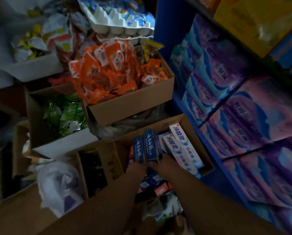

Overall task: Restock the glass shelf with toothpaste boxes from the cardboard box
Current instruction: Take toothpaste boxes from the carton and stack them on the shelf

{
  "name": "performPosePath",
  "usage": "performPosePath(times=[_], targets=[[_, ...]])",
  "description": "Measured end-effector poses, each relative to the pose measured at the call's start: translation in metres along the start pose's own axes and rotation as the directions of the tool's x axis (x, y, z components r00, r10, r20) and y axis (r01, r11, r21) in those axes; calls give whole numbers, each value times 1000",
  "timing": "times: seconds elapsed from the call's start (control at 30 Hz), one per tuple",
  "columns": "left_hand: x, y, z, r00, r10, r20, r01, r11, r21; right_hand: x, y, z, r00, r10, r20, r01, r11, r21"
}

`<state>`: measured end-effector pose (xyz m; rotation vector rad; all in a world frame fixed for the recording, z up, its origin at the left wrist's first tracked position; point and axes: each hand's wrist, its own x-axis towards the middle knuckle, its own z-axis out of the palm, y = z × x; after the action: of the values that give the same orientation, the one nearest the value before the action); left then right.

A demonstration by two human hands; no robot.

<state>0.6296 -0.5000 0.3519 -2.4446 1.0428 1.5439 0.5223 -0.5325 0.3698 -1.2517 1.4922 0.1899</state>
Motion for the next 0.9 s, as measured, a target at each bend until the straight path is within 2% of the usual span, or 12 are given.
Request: performPosePath(times=[0.07, 0.13, 0.17, 0.23, 0.33, 0.4, 0.53, 0.6, 0.63, 0.77, 0.9], targets=[[5, -1, 1, 1000, 20, 13, -20, 1000, -7, 4, 2, 2, 999, 4, -39, -5, 999, -33], [4, -1, -2, 994, -85, 62, 100, 950, -296, 4, 2, 2, 998, 14, -63, -14, 1000, 12], [0, -2, -4, 986, -144, 86, 168, 838, -519, 2, 1, 0, 996, 24, -84, -21, 999, 45], [-8, -6, -7, 980, -152, 128, 197, 665, -720, -6, -1, -5, 988, 60, -142, -43, 992, 117], [-19, -8, -4, 960, -118, 255, 281, 409, -868, -11, 3, -15, 978, 97, -185, -43, 960, 276], [-24, -6, -3, 949, -66, 308, 313, 310, -898, -13, 6, -21, 974, 141, -177, -51, 899, 436], [-30, 3, -2, 941, -12, 339, 325, 326, -888, -18, 14, -24, 964, 184, -194, 19, 676, 737], [-30, 9, 2, 943, 5, 332, 316, 291, -903, -19, 17, -16, 953, 199, -230, 76, 577, 813], [-32, 11, 4, 945, 26, 325, 307, 268, -913, -18, 19, -10, 942, 201, -271, 116, 560, 820], [-31, 16, 10, 958, 4, 288, 277, 262, -924, -15, 22, 9, 854, 150, -498, 255, 713, 653], [-28, 21, 13, 960, 62, 275, 248, 276, -929, -8, 20, 11, 801, 162, -576, 278, 752, 598]])
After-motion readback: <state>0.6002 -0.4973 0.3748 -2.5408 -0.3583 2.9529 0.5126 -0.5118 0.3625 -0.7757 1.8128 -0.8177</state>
